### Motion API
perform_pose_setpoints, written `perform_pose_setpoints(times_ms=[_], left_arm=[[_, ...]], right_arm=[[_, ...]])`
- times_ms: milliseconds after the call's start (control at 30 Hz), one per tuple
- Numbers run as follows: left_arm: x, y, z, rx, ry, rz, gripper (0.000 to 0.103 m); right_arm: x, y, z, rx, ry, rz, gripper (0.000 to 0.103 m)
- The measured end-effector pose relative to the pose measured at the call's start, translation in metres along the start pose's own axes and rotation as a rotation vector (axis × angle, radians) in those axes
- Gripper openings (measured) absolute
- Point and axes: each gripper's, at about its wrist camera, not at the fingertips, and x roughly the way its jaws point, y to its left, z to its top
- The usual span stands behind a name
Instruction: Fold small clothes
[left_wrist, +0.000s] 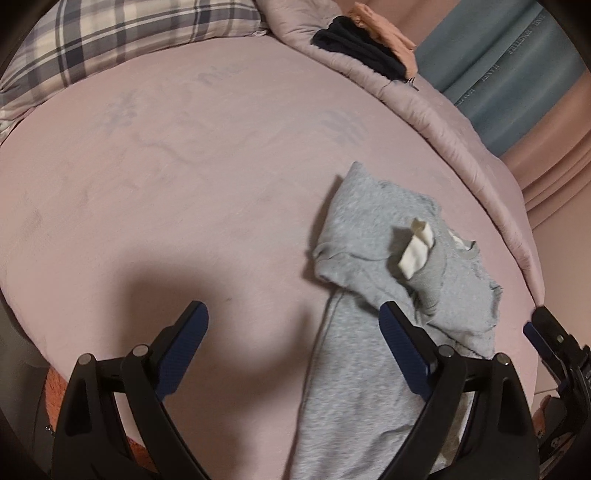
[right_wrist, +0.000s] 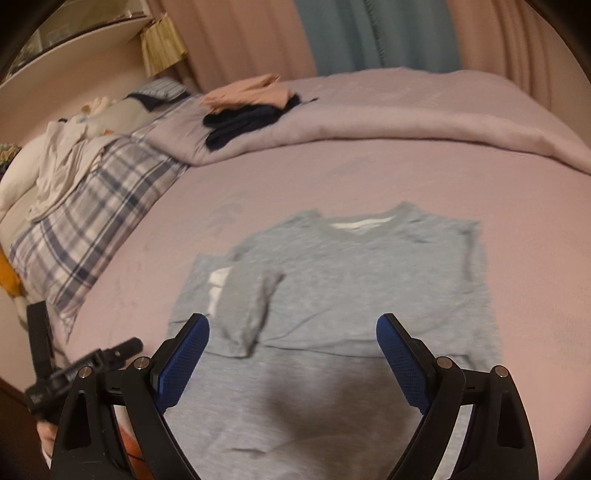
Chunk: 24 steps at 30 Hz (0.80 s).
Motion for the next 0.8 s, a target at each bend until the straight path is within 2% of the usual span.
perform_pose_setpoints(times_ms=[267, 400, 467, 533, 800], left_arm=[[0.002, 0.010, -0.004, -0.002, 0.009, 0.039, 0.094], [0.003, 0.019, -0.004, -0.018, 0.014, 0.049, 0.094], [0.003, 0.022, -0.004, -0.024, 0.015, 0.054, 0.094], [0.004, 0.025, -0.004, -0.028, 0.017, 0.057, 0.094], [0.007, 0.029, -0.005, -0.028, 0.031, 0.059, 0.094]], right_arm=[[0.042, 0.052, -0.004, -0.144, 0.092, -0.013, 0.092], [0.060, 0.072, -0.005, -0.220, 0.112, -0.055, 0.091], [0.069, 0.079, -0.005, -0.245, 0.122, -0.066, 0.086], [0.077, 0.084, -0.005, -0.260, 0.141, -0.071, 0.082], [0.111, 0.095, -0.005, -0.277, 0.194, -0.097, 0.082]])
